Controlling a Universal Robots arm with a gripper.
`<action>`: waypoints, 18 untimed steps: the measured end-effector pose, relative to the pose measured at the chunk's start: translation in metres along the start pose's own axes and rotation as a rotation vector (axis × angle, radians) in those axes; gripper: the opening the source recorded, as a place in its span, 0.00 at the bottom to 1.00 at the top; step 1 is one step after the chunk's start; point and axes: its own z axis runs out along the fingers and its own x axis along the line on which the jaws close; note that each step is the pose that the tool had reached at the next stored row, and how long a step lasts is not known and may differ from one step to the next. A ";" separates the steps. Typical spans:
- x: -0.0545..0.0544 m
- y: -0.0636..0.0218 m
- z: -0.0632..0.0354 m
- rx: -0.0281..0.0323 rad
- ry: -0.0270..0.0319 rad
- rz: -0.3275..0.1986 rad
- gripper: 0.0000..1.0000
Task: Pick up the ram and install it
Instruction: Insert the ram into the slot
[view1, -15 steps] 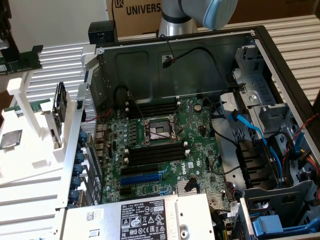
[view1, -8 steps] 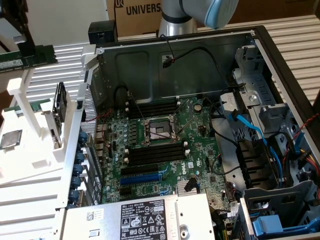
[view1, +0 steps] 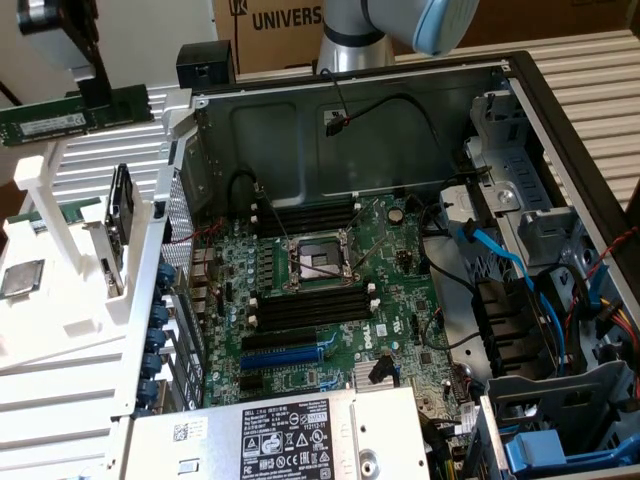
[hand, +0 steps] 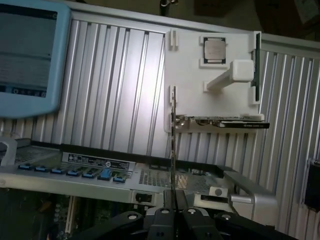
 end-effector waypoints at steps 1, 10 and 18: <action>0.002 -0.0137 -0.0002 -0.0001 0.0001 0.000 0.12; 0.007 -0.0545 0.0020 -0.0001 0.0001 0.000 0.12; 0.012 -0.0908 0.0121 0.0000 0.0000 0.000 0.12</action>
